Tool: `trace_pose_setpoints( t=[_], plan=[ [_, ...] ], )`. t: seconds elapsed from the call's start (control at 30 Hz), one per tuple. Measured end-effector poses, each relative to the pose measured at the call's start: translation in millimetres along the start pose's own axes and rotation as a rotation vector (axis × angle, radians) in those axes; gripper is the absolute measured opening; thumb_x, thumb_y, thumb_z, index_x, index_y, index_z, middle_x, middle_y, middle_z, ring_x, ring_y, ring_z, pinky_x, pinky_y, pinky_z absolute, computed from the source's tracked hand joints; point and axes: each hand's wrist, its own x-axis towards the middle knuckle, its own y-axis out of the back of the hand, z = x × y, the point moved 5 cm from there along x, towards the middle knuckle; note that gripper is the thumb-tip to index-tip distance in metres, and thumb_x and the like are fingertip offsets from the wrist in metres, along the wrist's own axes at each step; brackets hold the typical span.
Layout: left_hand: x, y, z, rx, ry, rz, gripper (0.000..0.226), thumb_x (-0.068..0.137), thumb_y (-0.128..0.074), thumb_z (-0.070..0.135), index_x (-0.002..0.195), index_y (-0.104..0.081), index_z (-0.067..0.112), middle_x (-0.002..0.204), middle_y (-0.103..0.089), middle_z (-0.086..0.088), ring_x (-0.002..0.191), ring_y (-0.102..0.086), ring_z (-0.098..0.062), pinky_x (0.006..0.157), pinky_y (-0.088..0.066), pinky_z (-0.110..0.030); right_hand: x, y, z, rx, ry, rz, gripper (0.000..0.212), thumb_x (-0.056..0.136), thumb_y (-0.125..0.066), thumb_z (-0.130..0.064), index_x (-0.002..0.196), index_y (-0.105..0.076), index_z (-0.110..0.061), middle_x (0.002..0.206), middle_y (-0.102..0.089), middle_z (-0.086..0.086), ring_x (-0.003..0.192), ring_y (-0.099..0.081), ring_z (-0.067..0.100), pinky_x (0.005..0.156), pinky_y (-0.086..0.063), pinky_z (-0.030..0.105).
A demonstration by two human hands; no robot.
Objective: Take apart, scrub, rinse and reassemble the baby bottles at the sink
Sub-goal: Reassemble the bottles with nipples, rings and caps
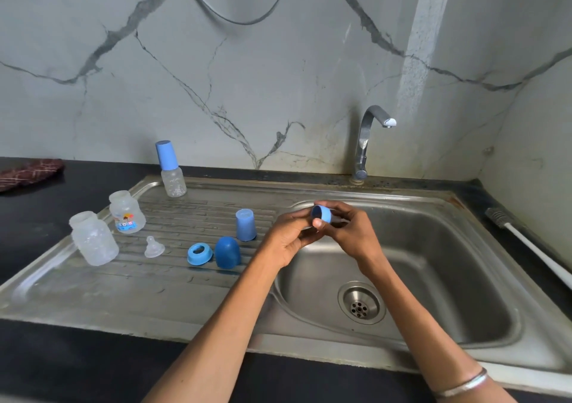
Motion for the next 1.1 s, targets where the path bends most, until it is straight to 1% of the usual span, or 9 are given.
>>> trace_pose_setpoints(
  t=[0.2,0.3,0.4,0.53,0.6,0.73,0.87,0.97,1.1],
  plan=[
    [-23,19,26,0.318,-0.197,0.081,0.031,0.095,-0.055,-0.005,0.114,-0.071,0.013,0.104,-0.071,-0.009,0.101,-0.067,-0.019,0.095,-0.055,-0.032,-3,-13,-14,0.014,-0.003,0.040,0.036,0.074,-0.086,-0.033,0.108,-0.074,-0.030,0.104,-0.075,-0.010,0.106,-0.065,0.002,0.089,-0.054,0.026],
    [-40,50,51,0.351,-0.319,0.180,0.030,0.095,-0.054,-0.008,0.120,-0.068,0.002,0.108,-0.072,-0.011,0.101,-0.069,-0.020,0.092,-0.056,-0.027,-1,-33,-27,0.071,-0.008,0.024,0.038,0.073,-0.089,-0.024,0.108,-0.075,-0.024,0.106,-0.073,-0.005,0.109,-0.064,0.006,0.080,-0.059,0.025],
    [-56,94,89,0.406,-0.429,0.301,0.035,0.093,-0.049,-0.015,0.112,-0.071,0.004,0.103,-0.071,-0.013,0.093,-0.068,-0.021,0.085,-0.058,-0.024,6,-63,-46,0.023,0.025,-0.044,0.043,0.073,-0.088,-0.023,0.114,-0.074,-0.020,0.110,-0.071,-0.008,0.105,-0.063,-0.002,0.075,-0.048,0.008],
    [-79,168,147,0.773,-0.595,0.584,0.042,0.085,-0.048,-0.016,0.099,-0.076,0.011,0.096,-0.074,-0.002,0.088,-0.068,-0.011,0.092,-0.056,-0.031,20,-116,-64,0.052,0.023,-0.166,0.040,0.086,-0.078,-0.028,0.124,-0.069,-0.022,0.123,-0.066,0.003,0.085,-0.073,0.006,0.087,-0.058,0.028],
    [-93,204,173,1.023,-0.610,0.765,0.037,0.084,-0.051,-0.007,0.105,-0.076,0.011,0.104,-0.074,-0.004,0.097,-0.068,-0.017,0.092,-0.053,-0.030,26,-143,-73,0.053,0.034,-0.210,0.035,0.091,-0.071,-0.023,0.126,-0.067,-0.019,0.125,-0.065,0.008,0.082,-0.074,0.009,0.088,-0.059,0.035],
    [-96,264,204,1.587,-0.227,0.878,0.048,0.092,-0.065,0.030,0.134,-0.055,0.008,0.131,-0.057,-0.020,0.125,-0.048,-0.038,0.103,-0.034,-0.039,36,-191,-88,0.050,0.063,-0.259,0.033,0.091,-0.069,-0.008,0.123,-0.068,-0.017,0.113,-0.064,0.010,0.073,-0.070,0.005,0.077,-0.059,0.023],
    [-87,304,210,1.726,0.071,0.809,0.073,0.085,-0.069,0.056,0.139,-0.047,0.012,0.139,-0.053,-0.015,0.129,-0.045,-0.037,0.101,-0.036,-0.039,47,-225,-91,-0.024,0.068,-0.243,0.046,0.082,-0.080,-0.015,0.126,-0.066,-0.019,0.106,-0.064,-0.002,0.083,-0.068,0.010,0.081,-0.058,0.027],
    [-74,317,208,1.722,0.126,0.725,0.062,0.079,-0.078,0.050,0.125,-0.059,0.013,0.126,-0.063,-0.013,0.118,-0.057,-0.035,0.094,-0.045,-0.039,53,-239,-88,-0.051,0.066,-0.226,0.047,0.079,-0.083,-0.018,0.124,-0.066,-0.018,0.108,-0.066,-0.004,0.098,-0.067,0.018,0.086,-0.056,0.030],
    [-66,321,210,1.676,0.168,0.718,0.051,0.074,-0.086,0.033,0.115,-0.066,0.011,0.112,-0.068,-0.013,0.104,-0.065,-0.033,0.083,-0.053,-0.038,56,-246,-83,-0.090,0.053,-0.241,0.043,0.081,-0.082,-0.021,0.122,-0.068,-0.018,0.107,-0.065,-0.005,0.098,-0.065,0.015,0.074,-0.052,0.019]
  ],
)
